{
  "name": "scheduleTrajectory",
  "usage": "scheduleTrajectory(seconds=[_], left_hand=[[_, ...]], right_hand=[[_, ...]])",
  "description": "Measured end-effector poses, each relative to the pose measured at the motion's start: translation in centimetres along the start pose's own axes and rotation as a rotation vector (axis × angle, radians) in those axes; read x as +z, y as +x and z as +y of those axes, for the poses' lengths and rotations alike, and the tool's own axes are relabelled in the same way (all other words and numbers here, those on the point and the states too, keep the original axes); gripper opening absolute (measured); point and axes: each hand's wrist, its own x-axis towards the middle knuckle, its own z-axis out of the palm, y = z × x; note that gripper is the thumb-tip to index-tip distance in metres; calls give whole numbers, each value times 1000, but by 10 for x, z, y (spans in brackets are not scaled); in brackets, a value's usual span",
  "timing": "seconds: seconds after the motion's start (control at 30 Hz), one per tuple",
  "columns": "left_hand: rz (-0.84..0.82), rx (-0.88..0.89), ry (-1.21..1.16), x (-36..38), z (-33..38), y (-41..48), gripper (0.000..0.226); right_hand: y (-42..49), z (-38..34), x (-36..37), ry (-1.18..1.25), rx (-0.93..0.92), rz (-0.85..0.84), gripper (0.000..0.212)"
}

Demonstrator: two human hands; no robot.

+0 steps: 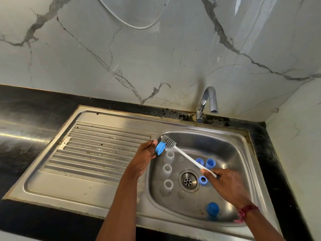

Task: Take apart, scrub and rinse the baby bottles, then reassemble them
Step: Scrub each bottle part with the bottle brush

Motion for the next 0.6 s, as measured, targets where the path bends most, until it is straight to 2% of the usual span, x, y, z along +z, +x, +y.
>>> scheduleTrajectory(seconds=[0.17,0.37,0.6], left_hand=[[51,-46,-136,2,2,-3,20],[36,-39,-246,3,2,-4,50],[77,-53,-328,10,2,-4,50]], right_hand=[[0,-3,-1,-9,5,-26,54],[-1,2,1,-19,-3,1,54],[-1,2,6,-35,-4,-22,60]])
